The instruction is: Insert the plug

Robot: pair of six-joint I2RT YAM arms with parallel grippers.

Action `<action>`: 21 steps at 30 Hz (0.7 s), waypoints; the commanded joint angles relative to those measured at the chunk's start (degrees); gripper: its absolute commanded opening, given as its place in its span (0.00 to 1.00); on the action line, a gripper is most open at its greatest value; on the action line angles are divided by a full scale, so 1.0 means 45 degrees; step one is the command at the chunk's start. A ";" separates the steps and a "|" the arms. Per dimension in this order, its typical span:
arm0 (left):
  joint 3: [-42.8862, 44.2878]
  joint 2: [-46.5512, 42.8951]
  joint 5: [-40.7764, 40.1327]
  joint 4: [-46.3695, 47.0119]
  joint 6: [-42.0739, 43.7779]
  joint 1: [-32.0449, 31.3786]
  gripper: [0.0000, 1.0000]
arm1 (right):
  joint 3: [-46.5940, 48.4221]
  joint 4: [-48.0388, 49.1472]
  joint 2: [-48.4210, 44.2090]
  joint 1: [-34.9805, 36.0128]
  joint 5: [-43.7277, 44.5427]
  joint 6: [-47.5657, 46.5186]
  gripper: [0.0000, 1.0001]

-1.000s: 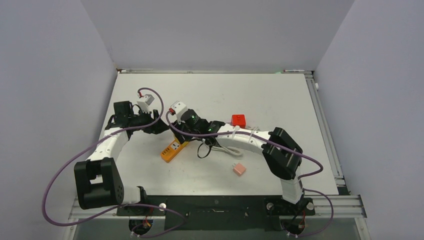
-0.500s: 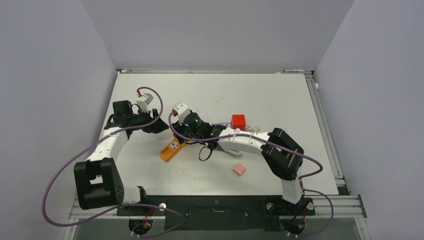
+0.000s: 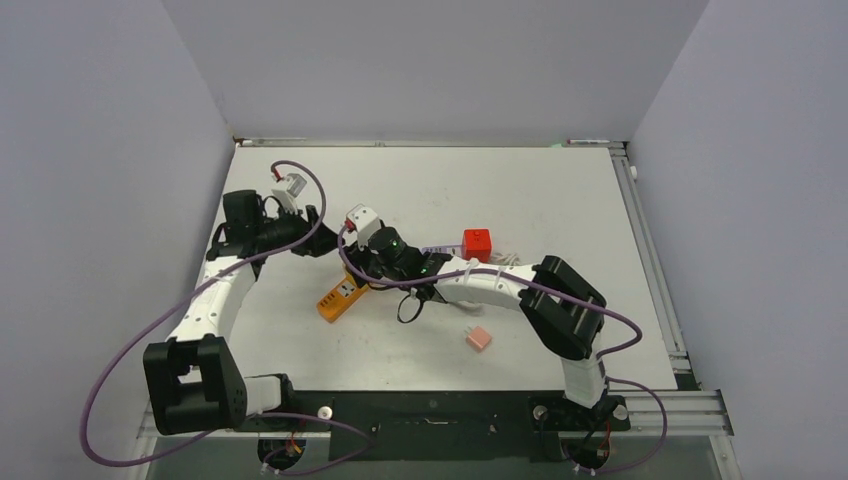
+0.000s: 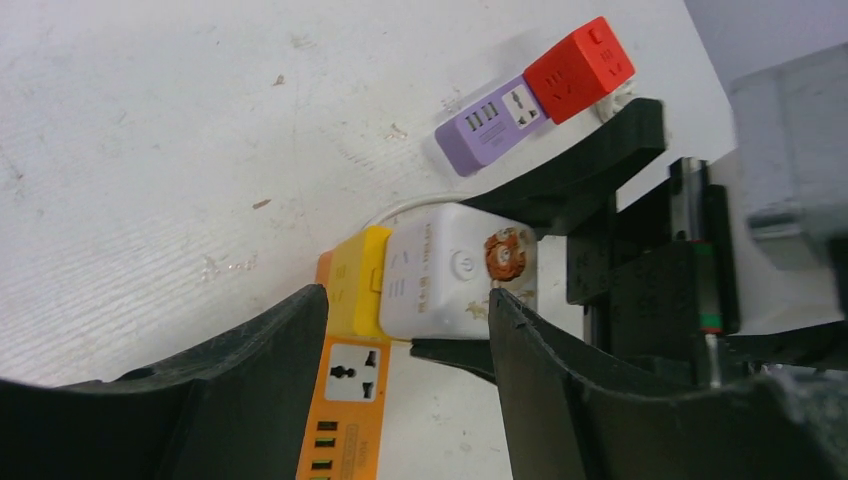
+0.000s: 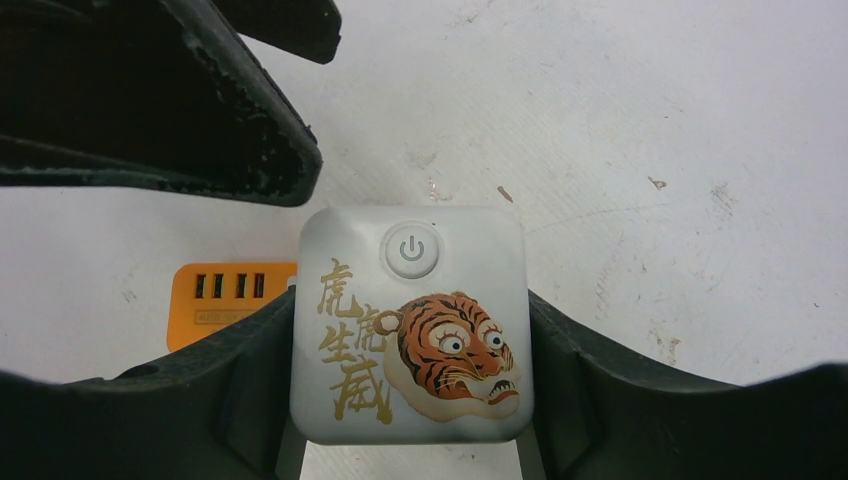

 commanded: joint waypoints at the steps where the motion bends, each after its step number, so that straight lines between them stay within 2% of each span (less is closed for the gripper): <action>1: 0.0793 -0.0337 0.0543 0.0979 -0.0779 -0.0572 0.58 | -0.0863 -0.5174 0.1853 0.0111 -0.0483 0.0168 0.05; 6: 0.0753 0.0013 -0.0187 0.0522 0.0182 -0.1134 0.58 | -0.0811 -0.5242 0.1762 0.0107 -0.0485 0.0200 0.05; 10: 0.0655 0.0350 -0.1167 -0.0142 0.1351 -0.1729 0.53 | -0.0829 -0.5211 0.1639 0.0128 -0.0487 0.0265 0.05; 13: 0.0413 0.0495 -0.1589 -0.0415 0.1920 -0.1866 0.45 | -0.0842 -0.5079 0.1495 0.0134 -0.0488 0.0321 0.05; 17: 0.0211 0.0504 -0.1899 -0.0475 0.2327 -0.2074 0.29 | -0.0666 -0.5068 0.1472 0.0111 -0.0751 0.0365 0.06; 19: 0.0160 0.0505 -0.1925 -0.0492 0.2460 -0.2123 0.23 | -0.0569 -0.5052 0.1461 0.0123 -0.0920 0.0425 0.15; 21: 0.0149 0.0509 -0.1968 -0.0597 0.2622 -0.2211 0.20 | -0.0457 -0.5014 0.1380 0.0117 -0.0974 0.0523 0.30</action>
